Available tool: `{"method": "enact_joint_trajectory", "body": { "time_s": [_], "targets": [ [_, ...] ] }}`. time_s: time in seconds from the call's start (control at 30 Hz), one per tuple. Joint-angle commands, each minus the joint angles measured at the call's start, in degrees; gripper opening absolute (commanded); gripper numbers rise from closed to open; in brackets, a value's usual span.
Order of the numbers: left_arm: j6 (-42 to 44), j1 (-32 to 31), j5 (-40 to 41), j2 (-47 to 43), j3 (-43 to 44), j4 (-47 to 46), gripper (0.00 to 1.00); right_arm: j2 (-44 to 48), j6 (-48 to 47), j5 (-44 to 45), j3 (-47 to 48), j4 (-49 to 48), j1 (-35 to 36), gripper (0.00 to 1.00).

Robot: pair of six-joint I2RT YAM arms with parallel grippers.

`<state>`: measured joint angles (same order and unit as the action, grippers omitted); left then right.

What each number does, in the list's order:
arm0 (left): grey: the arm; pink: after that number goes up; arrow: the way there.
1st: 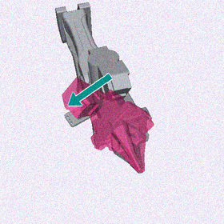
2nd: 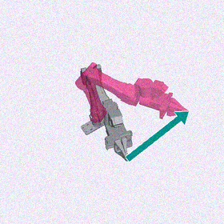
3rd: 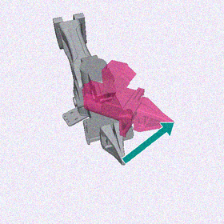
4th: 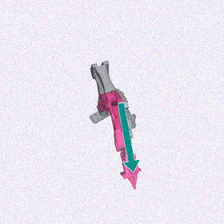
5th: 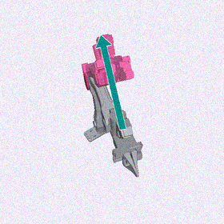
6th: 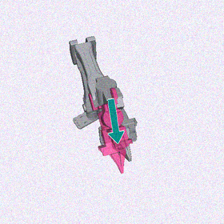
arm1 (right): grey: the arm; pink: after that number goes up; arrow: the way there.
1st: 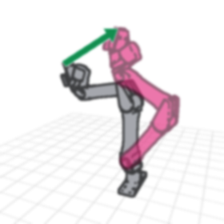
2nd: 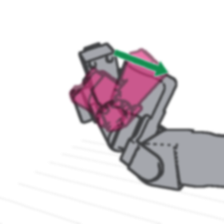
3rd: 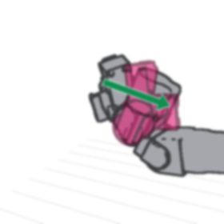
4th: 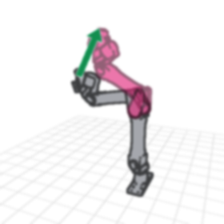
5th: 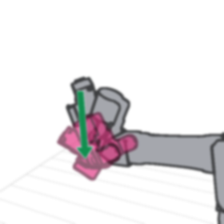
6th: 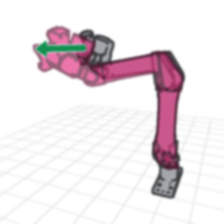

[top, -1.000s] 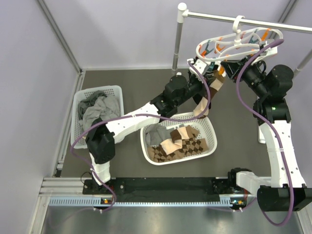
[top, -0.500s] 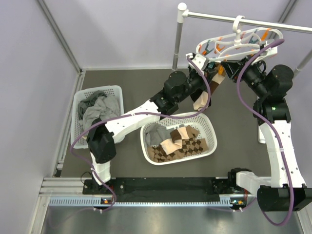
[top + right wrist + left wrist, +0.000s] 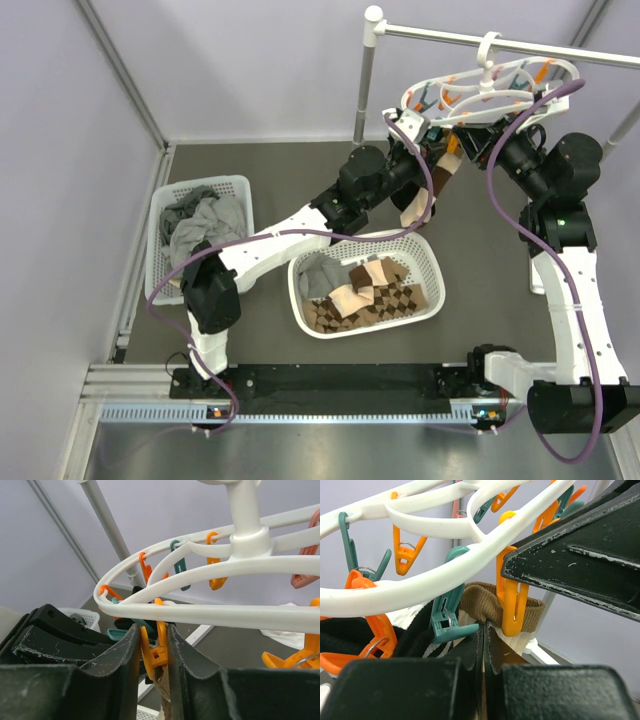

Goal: Clip the socks to the hanger
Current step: Clamp the sock onto the hanger.

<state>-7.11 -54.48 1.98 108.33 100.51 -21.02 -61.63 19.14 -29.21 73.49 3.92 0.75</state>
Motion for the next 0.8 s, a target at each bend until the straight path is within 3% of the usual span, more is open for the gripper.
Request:
{"method": "enact_joint_trajectory", "body": {
  "time_s": [0.0,0.07,0.1,0.2,0.3,0.57,0.77],
  "targets": [
    [-1.7,0.1,-1.4,-2.2,2.3,-4.7,0.00,1.2,-0.2,-2.3,-0.6,0.5,0.9,0.15],
    [-1.8,0.1,-1.5,-2.4,2.0,-4.9,0.00,1.2,-0.1,-2.4,-0.4,0.1,1.1,0.23],
    [-1.7,0.1,-1.5,-2.4,1.9,-4.9,0.00,1.4,-0.2,-2.5,-0.3,0.1,0.9,0.34],
    [-1.4,0.1,-1.2,-2.6,1.0,-4.6,0.00,1.9,-0.5,-2.8,0.4,0.6,0.9,0.50],
    [-1.5,0.2,-0.8,-2.9,-0.3,-4.6,0.00,2.8,-1.9,-2.3,1.9,2.0,1.0,0.62],
    [-0.4,0.6,0.0,-4.2,-2.4,-3.8,0.00,5.2,-8.6,1.2,9.6,14.9,0.9,0.79],
    [0.3,1.8,0.0,-5.5,-3.4,-3.2,0.00,6.8,-16.8,15.0,16.7,30.6,0.8,0.85]
  ]
}}
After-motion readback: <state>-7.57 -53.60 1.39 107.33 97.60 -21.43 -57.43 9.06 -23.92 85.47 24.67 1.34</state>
